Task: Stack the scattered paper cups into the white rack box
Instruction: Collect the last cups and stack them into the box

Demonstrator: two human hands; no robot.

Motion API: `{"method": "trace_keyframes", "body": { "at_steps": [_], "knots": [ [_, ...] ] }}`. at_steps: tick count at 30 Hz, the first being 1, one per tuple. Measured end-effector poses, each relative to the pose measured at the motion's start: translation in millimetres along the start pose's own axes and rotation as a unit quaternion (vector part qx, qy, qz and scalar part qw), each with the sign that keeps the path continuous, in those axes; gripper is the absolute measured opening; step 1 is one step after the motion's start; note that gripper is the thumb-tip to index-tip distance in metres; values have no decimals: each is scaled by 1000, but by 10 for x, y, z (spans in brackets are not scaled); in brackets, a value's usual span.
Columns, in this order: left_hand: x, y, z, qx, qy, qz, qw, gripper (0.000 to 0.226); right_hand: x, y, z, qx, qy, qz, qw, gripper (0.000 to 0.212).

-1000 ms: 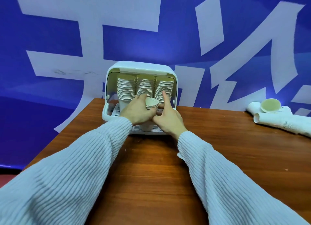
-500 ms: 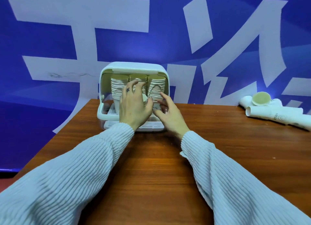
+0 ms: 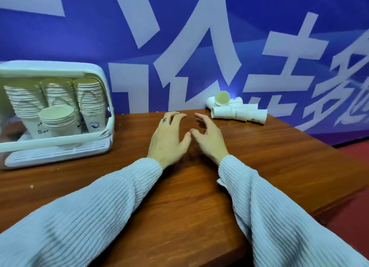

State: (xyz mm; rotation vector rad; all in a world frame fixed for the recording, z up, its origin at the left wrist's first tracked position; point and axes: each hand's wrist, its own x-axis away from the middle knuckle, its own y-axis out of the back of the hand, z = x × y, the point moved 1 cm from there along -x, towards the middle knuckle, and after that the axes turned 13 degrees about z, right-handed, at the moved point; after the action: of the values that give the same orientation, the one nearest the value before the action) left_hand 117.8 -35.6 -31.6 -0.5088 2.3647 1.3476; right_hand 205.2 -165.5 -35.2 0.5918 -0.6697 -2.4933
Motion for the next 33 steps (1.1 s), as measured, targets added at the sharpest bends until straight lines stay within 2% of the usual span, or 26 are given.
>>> {"method": "trace_keyframes", "body": {
  "at_steps": [3,9,13,16,22,25,27,29,31,33],
  "knots": [
    [-173,-364,-193,28,4,35,999,49,25,349,-336,6,-33,-27,999,55],
    [-512,-1070,-436,121,72,78,987,38,-108,913,-916,46,-95,-80,991,48],
    [-890,-1382,-458,148,57,99,982,35,-360,1173,-1272,72,-137,-121,981,42],
    [-1221,-1568,-381,108,34,78,990,37,-624,1281,-1478,103,-136,-152,974,43],
    [-1848,-1870,-141,-74,-3,13,997,43,-1114,1398,-1800,79,-118,-194,971,47],
    [-2116,-1989,4,-94,10,11,995,47,-1265,1467,-1935,70,-119,-216,967,41],
    [-2233,-2037,74,-99,14,9,995,50,-1307,1572,-1955,93,-113,-291,945,39],
    [-2306,-2067,132,-97,14,11,995,53,-1323,1714,-2017,94,-129,-351,923,47],
    [-2353,-2094,177,-97,15,24,995,57,-1333,1813,-2120,68,-165,-341,923,54],
    [-2373,-2113,201,-97,22,42,994,61,-1338,1859,-2206,37,-184,-317,930,52]
  ]
}}
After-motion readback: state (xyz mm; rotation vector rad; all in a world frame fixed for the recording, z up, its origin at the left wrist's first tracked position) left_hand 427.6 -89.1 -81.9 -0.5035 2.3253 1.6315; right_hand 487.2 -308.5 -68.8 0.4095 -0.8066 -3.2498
